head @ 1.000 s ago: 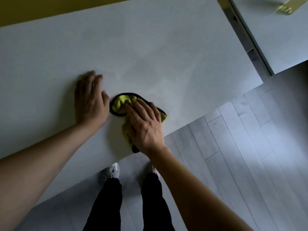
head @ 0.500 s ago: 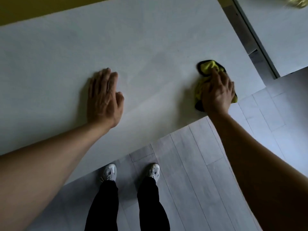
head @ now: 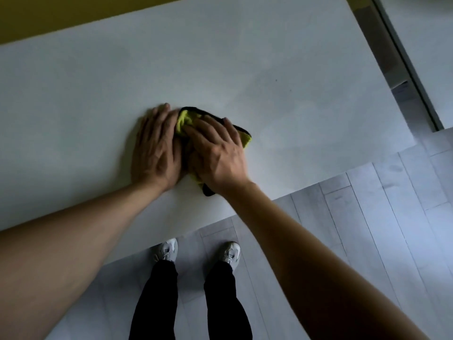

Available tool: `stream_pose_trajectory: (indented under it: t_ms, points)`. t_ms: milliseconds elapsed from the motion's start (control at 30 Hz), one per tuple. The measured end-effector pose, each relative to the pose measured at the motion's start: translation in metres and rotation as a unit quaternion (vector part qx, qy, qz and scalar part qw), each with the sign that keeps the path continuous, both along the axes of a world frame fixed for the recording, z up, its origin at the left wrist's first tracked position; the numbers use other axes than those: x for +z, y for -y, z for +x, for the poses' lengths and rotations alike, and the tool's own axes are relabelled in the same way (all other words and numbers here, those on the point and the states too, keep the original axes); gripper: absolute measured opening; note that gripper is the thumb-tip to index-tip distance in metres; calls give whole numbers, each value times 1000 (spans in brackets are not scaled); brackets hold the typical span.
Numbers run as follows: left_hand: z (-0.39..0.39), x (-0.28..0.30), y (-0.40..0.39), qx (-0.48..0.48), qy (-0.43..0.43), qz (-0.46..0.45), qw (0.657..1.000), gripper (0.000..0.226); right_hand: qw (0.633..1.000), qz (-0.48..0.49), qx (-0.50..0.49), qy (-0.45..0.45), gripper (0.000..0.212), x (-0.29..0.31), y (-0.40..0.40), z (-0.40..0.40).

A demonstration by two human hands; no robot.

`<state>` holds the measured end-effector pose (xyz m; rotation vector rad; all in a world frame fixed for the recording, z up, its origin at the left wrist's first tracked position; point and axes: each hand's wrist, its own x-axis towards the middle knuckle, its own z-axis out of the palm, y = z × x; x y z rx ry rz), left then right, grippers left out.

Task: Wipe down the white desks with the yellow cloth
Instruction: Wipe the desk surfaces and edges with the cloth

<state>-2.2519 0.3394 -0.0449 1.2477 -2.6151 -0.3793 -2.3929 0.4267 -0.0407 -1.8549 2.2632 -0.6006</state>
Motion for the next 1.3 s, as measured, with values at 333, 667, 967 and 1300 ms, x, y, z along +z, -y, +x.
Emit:
stream_pose_trajectory:
  t_ms: [333,667,967,1300]
  points:
    - [0,-8,1,8,4,-17,1000,61,939,46,-340,11,60,4,-5,-202]
    - [2,-11,-2,46,9,-36,998,65,1000,-21,9,6,51,3,29,-23]
    - [2,-12,0,52,12,-16,998,64,981,15,-196,-4,52,1,47,-145]
    - [0,-7,0,46,5,-13,999,63,982,-23,-187,5,50,7,87,-105]
